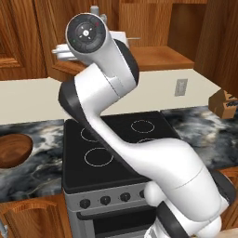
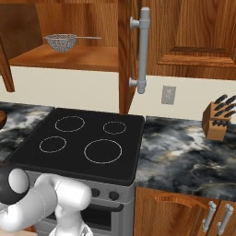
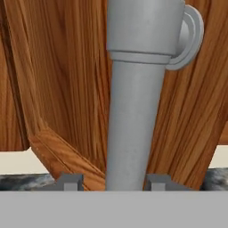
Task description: Open the cabinet and setup a tea strainer by placing it in the bowl upright.
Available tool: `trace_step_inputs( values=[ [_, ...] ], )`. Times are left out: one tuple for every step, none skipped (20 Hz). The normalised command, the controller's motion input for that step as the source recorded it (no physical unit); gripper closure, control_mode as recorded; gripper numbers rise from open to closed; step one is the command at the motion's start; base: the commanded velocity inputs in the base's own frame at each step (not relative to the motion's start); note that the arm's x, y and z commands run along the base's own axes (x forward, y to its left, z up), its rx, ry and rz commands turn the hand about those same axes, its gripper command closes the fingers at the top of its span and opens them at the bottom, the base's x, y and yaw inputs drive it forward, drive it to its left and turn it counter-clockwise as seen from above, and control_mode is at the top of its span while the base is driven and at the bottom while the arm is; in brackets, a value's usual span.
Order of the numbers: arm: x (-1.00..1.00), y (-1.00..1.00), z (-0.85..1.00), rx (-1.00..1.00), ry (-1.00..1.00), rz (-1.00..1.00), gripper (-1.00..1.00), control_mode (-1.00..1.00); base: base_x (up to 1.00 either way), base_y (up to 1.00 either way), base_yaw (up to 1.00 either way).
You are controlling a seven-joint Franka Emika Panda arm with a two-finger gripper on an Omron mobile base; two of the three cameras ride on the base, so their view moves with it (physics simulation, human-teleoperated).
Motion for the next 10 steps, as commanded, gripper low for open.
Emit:
trace_step_inputs(
  values=[
    [0.00,0.06,0.00,-0.02,0.00,-0.04,-1.00,-1.00,0.00,0.00,0.00],
    [0.00,0.06,0.00,-0.02,0.00,-0.04,-1.00,-1.00,0.00,0.00,0.00],
    [0.00,0.06,0.00,-0.02,0.00,-0.03,-1.00,-1.00,0.00,0.00,0.00],
    [0.00,0.06,0.02,-0.03,0.00,-0.03,-1.00,-1.00,0.00,0.00,0.00],
    [-0.04,0.10,0.04,-0.04,0.00,-0.04,-1.00,-1.00,0.00,0.00,0.00],
    [-0.11,0.11,0.07,-0.05,0.00,-0.05,-1.00,-1.00,0.00,0.00,0.00],
    [-0.22,0.09,0.09,-0.07,0.00,-0.05,-1.00,-1.00,0.00,0.00,0.00],
    [-0.31,0.16,0.14,-0.07,0.00,-0.04,-1.00,-1.00,0.00,0.00,0.00],
    [-0.39,0.17,0.17,-0.08,0.00,-0.03,-1.00,-1.00,0.00,0.00,0.00],
    [-0.49,0.01,0.22,-0.01,-0.02,0.00,-1.00,-1.00,0.00,0.00,0.00]
  ],
)
